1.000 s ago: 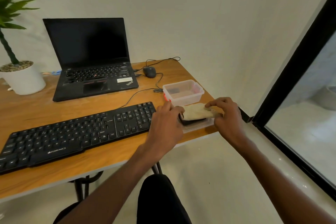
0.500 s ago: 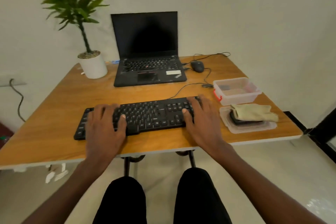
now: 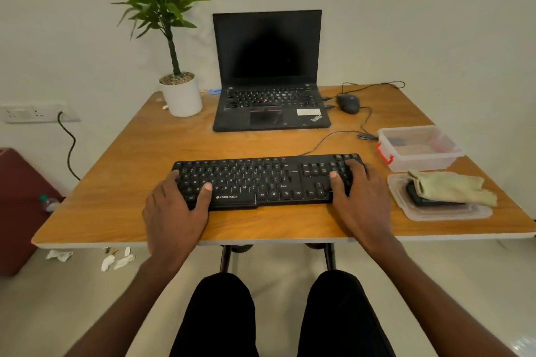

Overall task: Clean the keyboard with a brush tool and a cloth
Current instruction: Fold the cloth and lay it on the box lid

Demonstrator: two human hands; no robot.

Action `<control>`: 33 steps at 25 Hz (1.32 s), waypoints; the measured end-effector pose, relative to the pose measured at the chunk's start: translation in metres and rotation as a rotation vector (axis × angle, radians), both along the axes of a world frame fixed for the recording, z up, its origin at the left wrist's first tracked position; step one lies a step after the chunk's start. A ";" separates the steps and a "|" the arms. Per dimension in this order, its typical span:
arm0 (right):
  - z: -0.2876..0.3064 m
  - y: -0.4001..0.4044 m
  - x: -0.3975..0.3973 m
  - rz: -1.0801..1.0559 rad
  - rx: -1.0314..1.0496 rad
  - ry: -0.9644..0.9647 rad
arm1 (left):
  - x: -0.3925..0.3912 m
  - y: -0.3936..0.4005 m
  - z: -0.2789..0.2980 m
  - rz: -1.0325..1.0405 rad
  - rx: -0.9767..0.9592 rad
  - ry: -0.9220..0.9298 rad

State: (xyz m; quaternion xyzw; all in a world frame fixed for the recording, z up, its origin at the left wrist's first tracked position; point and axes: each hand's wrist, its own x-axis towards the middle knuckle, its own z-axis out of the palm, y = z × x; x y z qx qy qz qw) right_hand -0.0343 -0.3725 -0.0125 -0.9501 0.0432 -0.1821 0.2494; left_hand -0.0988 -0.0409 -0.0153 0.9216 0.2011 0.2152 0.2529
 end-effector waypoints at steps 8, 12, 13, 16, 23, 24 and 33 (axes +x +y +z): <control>0.020 0.008 0.066 0.075 0.293 0.002 | 0.062 0.020 0.037 -0.225 -0.349 -0.072; 0.019 0.011 0.099 0.076 0.325 -0.011 | 0.096 0.025 0.028 -0.193 -0.337 -0.044; 0.014 0.012 0.104 0.064 0.264 -0.010 | 0.102 0.028 0.022 -0.169 -0.294 -0.016; 0.004 0.011 0.115 0.059 0.121 0.062 | 0.111 0.035 0.009 -0.137 -0.228 0.054; 0.000 0.011 0.118 0.063 0.096 0.119 | 0.113 0.031 0.007 -0.110 -0.090 0.131; 0.000 0.012 0.118 0.052 0.093 0.109 | 0.113 0.031 0.007 -0.115 -0.084 0.130; 0.010 0.015 0.106 -0.082 -0.014 -0.010 | 0.111 0.031 0.003 -0.127 -0.017 0.068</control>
